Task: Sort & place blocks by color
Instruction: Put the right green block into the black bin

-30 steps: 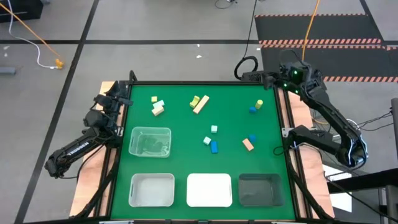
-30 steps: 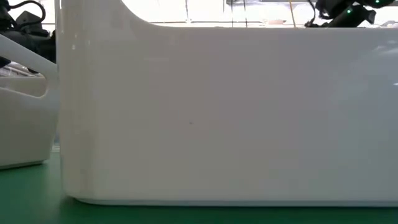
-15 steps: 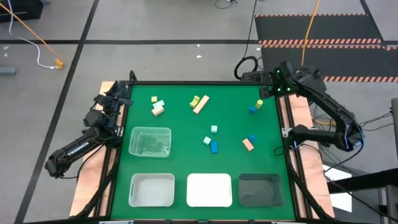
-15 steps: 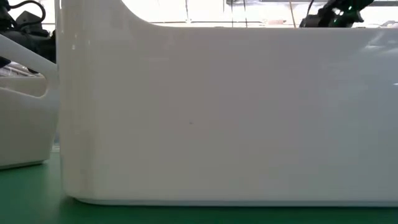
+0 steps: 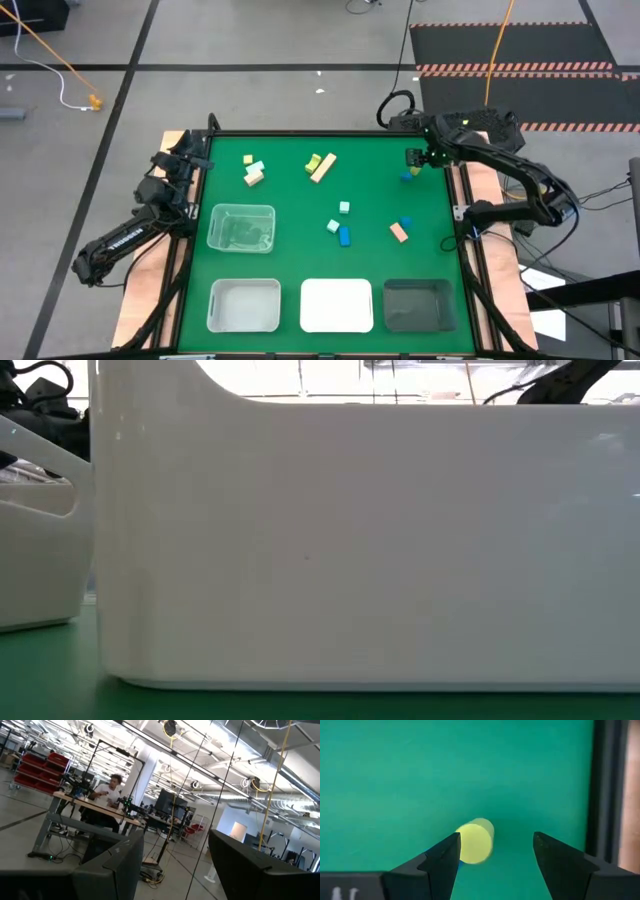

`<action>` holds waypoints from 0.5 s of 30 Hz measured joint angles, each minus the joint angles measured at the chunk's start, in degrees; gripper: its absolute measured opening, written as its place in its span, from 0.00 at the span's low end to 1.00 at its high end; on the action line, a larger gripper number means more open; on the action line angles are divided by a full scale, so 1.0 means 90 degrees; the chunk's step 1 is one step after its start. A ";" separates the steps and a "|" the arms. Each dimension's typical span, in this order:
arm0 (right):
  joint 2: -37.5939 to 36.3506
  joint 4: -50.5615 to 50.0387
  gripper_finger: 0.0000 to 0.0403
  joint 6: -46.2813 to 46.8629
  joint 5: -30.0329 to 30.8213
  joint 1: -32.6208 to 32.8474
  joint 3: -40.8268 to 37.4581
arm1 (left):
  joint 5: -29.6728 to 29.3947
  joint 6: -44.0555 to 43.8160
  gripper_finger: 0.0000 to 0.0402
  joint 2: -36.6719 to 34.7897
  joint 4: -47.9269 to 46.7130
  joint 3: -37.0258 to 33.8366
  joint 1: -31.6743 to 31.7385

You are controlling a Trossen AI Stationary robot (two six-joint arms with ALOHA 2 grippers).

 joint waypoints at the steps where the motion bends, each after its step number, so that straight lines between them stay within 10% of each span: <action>1: 0.0033 0.0168 0.60 -0.0002 0.0000 0.0024 -0.0046 | 0.0001 0.0000 0.56 0.0001 -0.0002 0.0000 0.0000; 15: 0.0392 0.1207 0.59 0.0000 0.0350 0.0375 -0.0578 | -0.0001 0.0000 0.56 0.0000 -0.0001 0.0000 0.0000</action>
